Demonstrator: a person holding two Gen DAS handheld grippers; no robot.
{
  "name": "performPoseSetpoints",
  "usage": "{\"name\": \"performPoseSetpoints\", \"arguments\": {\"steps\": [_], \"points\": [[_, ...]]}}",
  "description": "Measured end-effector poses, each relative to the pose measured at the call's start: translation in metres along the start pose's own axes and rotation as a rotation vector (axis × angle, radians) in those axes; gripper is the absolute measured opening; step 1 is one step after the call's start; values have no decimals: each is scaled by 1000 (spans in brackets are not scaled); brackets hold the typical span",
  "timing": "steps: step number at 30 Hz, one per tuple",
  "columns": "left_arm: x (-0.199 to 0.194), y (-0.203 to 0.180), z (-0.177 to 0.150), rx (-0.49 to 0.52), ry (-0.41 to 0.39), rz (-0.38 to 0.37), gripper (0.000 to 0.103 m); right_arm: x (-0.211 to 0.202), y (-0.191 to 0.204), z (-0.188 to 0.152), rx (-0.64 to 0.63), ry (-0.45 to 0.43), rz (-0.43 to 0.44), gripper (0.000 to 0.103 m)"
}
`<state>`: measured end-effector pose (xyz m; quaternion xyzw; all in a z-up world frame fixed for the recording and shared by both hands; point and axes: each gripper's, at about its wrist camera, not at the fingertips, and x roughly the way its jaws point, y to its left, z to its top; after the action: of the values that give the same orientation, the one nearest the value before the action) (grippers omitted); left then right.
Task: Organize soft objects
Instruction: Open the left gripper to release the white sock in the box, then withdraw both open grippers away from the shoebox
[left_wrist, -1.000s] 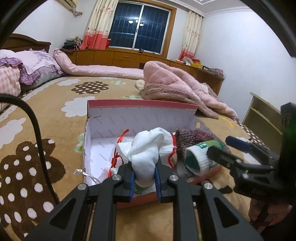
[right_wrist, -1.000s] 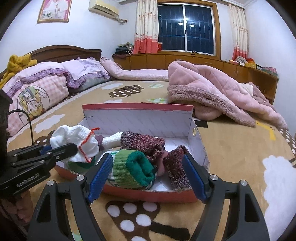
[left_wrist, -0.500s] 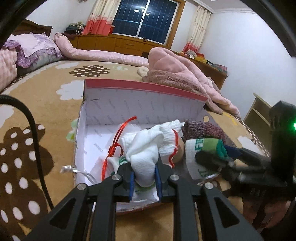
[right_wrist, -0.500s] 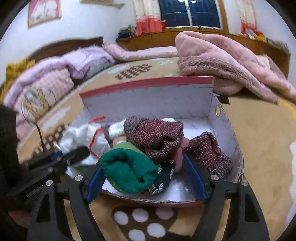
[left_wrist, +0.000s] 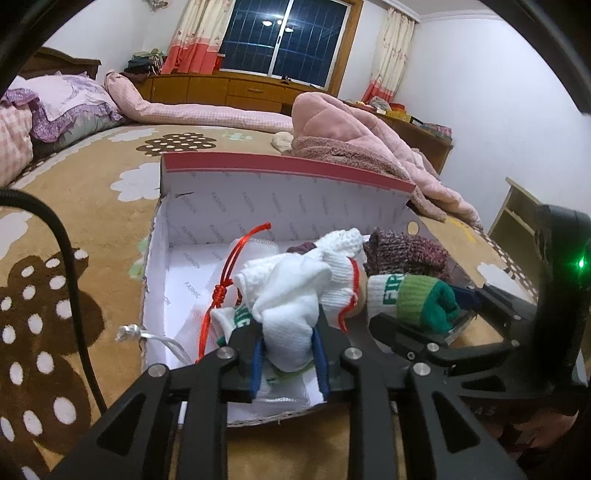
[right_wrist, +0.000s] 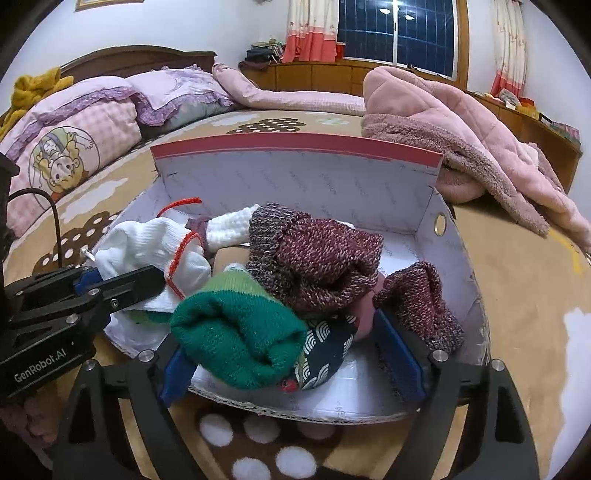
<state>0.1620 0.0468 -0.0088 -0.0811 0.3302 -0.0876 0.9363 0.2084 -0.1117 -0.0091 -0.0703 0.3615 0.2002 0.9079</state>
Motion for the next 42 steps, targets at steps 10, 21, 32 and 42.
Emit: {"name": "performPoseSetpoints", "arguments": {"steps": [10, 21, 32, 42], "points": [[0, -8, -3, 32, -1, 50, 33, 0, 0, -3, -7, -9, 1, 89], [-6, -8, -4, 20, -33, 222, 65, -3, 1, -4, -18, -21, 1, 89], [-10, -9, -5, 29, -38, 216, 70, -14, 2, -2, -16, -67, -14, 89], [-11, -8, -5, 53, -19, 225, 74, -22, 12, -1, -68, -95, -56, 89]]}}
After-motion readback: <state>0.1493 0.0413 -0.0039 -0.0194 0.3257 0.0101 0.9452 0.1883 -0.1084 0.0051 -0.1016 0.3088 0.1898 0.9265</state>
